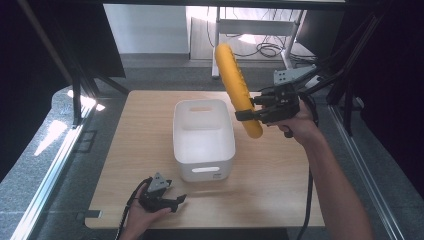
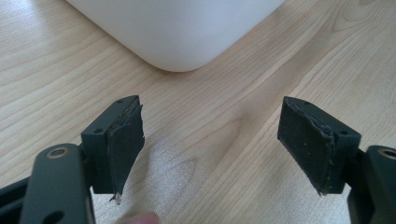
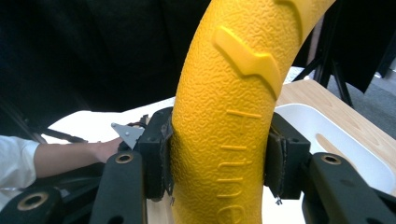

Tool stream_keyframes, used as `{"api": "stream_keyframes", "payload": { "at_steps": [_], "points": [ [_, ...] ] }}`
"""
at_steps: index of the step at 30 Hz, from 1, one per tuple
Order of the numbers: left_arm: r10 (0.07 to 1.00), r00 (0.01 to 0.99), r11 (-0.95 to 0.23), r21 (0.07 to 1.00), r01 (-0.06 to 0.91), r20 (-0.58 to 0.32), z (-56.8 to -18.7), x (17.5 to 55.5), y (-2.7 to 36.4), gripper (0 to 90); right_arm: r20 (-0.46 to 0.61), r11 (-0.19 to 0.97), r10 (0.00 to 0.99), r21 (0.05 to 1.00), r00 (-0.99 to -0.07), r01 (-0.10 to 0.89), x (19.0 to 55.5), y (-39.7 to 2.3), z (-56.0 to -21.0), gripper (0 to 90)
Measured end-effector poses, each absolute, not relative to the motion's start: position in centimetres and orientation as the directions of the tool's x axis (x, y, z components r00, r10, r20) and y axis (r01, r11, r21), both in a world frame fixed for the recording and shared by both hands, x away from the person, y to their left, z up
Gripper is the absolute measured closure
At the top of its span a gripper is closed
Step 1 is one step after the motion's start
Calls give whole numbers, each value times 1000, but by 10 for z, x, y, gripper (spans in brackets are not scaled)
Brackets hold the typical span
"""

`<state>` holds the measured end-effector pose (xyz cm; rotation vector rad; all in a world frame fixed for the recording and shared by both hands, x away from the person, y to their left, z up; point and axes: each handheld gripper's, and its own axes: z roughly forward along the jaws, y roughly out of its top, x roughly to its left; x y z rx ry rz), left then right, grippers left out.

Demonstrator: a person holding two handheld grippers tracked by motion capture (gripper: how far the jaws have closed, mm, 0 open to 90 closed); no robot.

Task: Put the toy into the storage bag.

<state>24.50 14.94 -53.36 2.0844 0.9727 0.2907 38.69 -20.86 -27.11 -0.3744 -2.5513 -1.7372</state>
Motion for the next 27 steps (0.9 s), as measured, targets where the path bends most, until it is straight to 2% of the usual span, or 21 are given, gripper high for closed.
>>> {"api": "stream_keyframes", "payload": {
  "at_steps": [13, 27],
  "points": [
    [727, 677, -388, 746, 541, -114, -533, 245, 151, 228, 130, 346, 121, 924, -984, 165, 372, -193, -255, 501],
    [727, 678, -392, 744, 542, -111, -533, 246, 151, 228, 134, 339, 66, 929, -989, 149, 368, -175, -257, 501]
  ]
}}
